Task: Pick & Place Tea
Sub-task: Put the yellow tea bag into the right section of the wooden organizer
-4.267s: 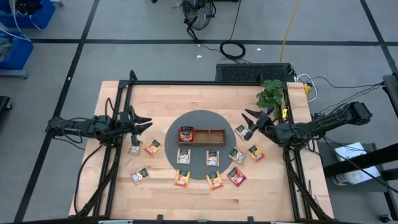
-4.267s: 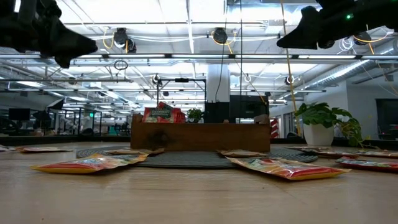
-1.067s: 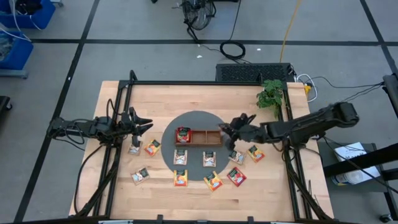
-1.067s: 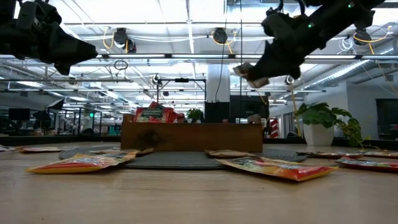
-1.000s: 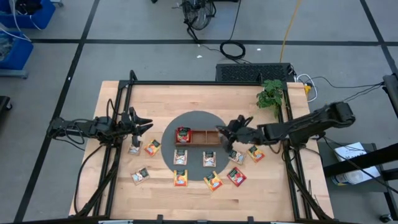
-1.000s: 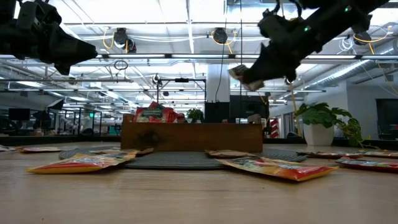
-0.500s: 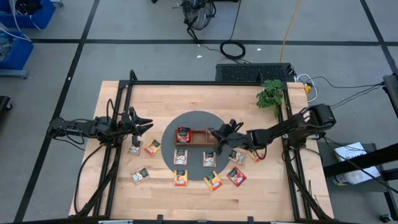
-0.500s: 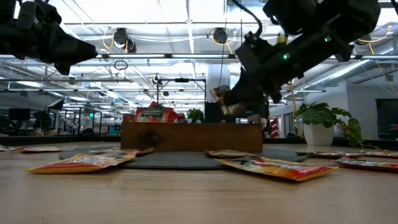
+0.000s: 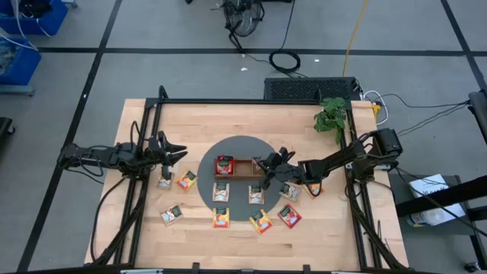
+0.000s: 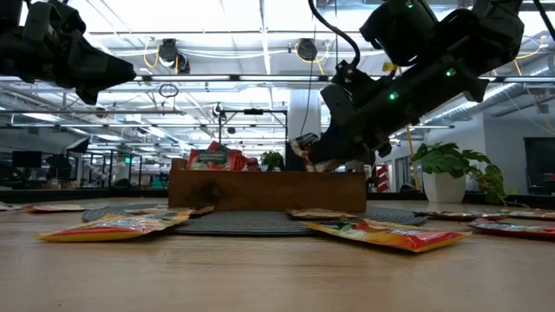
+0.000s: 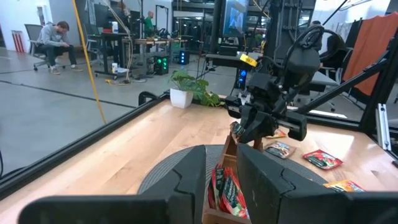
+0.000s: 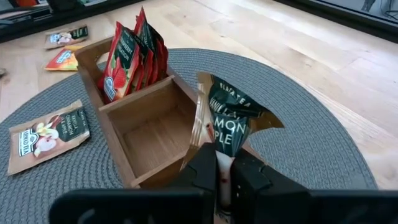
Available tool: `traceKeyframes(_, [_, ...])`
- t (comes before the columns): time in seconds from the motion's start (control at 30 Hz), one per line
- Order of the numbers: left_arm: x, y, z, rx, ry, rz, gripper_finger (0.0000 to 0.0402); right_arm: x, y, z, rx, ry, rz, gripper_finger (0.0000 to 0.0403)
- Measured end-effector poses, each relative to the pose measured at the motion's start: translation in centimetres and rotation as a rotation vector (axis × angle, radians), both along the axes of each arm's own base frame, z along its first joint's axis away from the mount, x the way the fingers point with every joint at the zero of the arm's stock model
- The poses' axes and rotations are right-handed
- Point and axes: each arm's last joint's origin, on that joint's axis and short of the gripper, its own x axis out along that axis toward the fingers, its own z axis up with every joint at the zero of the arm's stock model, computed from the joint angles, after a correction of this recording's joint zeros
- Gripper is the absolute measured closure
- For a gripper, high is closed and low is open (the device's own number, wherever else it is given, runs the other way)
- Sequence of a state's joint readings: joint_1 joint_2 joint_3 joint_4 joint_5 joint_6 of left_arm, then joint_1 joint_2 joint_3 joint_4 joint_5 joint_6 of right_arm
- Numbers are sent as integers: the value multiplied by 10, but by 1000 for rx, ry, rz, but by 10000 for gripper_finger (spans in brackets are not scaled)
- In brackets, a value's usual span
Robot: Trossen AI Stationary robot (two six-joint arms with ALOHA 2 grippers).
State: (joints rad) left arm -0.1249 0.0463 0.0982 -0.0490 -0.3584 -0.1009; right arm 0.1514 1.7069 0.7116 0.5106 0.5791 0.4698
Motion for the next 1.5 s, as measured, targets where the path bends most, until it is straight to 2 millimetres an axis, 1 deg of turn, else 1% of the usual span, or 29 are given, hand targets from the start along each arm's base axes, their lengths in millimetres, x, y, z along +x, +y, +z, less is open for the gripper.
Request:
traceKeyframes(0.1, [0, 0, 0, 0, 0, 0, 309, 0, 0, 0, 0, -1, -1, 377])
traceKeyframes(0.2, [0, 0, 0, 0, 0, 0, 309, 0, 0, 0, -13, 4, 6, 357])
traceKeyframes(0.47, [0, 0, 0, 0, 0, 0, 309, 1, 0, 1, -13, -5, 5, 262])
traceKeyframes(0.6, [0, 0, 0, 0, 0, 0, 309, 1, -1, 1, -13, -6, 2, 226])
traceKeyframes(0.73, [0, 0, 0, 0, 0, 0, 309, 1, -2, 2, -23, -13, -14, 209])
traceKeyframes(0.83, [0, 0, 0, 0, 0, 0, 309, 2, -2, 3, -41, -19, -8, 207])
traceKeyframes(0.97, [0, 0, 0, 0, 0, 0, 309, 3, -1, 7, -73, -36, 11, 213])
traceKeyframes(1.07, [0, 0, 0, 0, 0, 0, 309, 3, -1, 14, -110, -39, 44, 220])
traceKeyframes(1.2, [0, 0, 0, 0, 0, 0, 309, 1, 3, 31, -161, -30, 202, 241])
traceKeyframes(1.3, [0, 0, 0, 0, 0, 0, 309, -4, 3, 46, -196, 42, 272, 286])
traceKeyframes(1.43, [0, 0, 0, 0, 0, 0, 309, -11, -5, 63, -239, 205, 377, 381])
traceKeyframes(1.5, [0, 0, 0, 0, 1, -1, 309, -13, -10, 69, -234, 269, 440, 393])
